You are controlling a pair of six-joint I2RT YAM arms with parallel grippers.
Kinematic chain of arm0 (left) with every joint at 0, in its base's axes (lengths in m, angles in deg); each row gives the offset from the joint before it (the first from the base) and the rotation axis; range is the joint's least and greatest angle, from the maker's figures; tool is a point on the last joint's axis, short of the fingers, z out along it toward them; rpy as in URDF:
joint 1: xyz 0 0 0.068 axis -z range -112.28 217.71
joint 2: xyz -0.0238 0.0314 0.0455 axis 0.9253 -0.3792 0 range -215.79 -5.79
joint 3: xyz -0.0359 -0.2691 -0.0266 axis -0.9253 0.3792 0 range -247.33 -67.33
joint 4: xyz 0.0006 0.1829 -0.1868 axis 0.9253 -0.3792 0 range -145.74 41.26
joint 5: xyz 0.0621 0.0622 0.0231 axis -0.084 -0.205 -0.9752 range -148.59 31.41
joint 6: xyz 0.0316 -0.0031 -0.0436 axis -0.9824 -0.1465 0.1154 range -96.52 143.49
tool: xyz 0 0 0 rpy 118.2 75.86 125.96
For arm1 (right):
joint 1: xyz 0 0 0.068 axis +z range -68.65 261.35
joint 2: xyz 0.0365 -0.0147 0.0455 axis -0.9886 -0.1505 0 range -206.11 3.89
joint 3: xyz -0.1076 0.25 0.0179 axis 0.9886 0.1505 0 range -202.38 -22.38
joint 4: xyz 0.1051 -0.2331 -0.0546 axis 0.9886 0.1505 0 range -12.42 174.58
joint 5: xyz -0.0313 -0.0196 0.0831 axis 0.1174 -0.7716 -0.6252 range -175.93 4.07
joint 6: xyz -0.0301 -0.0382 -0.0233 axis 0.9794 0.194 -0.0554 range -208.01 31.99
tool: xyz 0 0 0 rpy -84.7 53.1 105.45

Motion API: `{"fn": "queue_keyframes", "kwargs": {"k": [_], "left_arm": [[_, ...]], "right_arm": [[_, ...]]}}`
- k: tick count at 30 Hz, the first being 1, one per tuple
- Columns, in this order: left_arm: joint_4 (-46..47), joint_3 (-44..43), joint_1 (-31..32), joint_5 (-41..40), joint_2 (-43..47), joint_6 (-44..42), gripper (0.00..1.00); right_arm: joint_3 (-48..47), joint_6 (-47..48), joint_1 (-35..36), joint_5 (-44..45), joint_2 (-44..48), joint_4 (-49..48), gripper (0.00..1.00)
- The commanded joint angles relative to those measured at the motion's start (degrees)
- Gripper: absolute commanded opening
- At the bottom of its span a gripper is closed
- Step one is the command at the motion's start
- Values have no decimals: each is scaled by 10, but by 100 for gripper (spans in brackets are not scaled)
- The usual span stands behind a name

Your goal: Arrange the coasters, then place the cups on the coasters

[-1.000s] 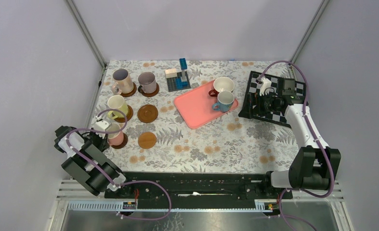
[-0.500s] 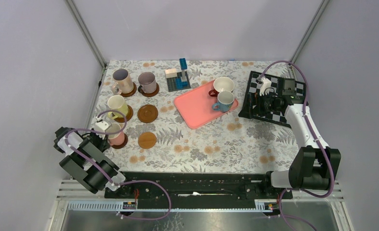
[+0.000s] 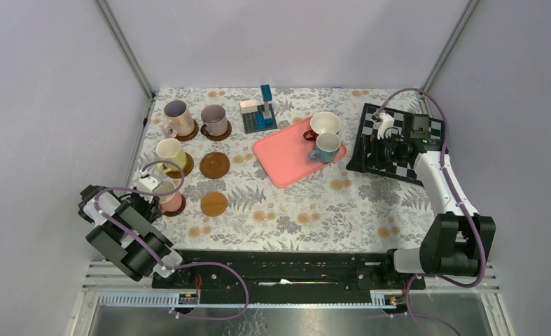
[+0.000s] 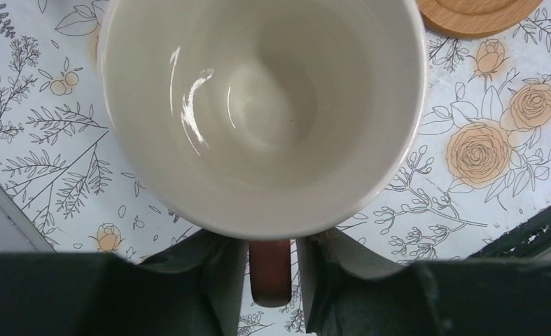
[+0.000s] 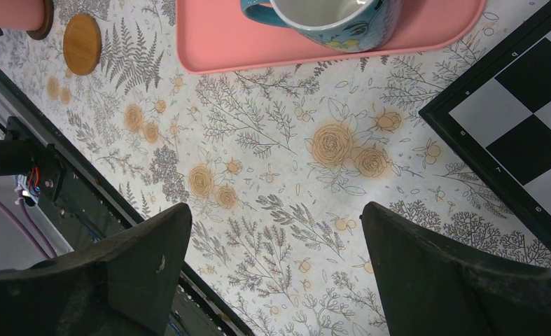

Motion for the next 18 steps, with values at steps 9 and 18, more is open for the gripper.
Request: {"fn": "queue_keyframes", "kwargs": {"k": [9, 18], "left_arm": [[-18, -9, -15, 3, -5, -34, 59], [-72, -35, -45, -33, -27, -87, 86]], "right_arm": [[-14, 0, -2, -15, 6, 0, 98], [-14, 1, -2, -16, 5, 1, 98]]}}
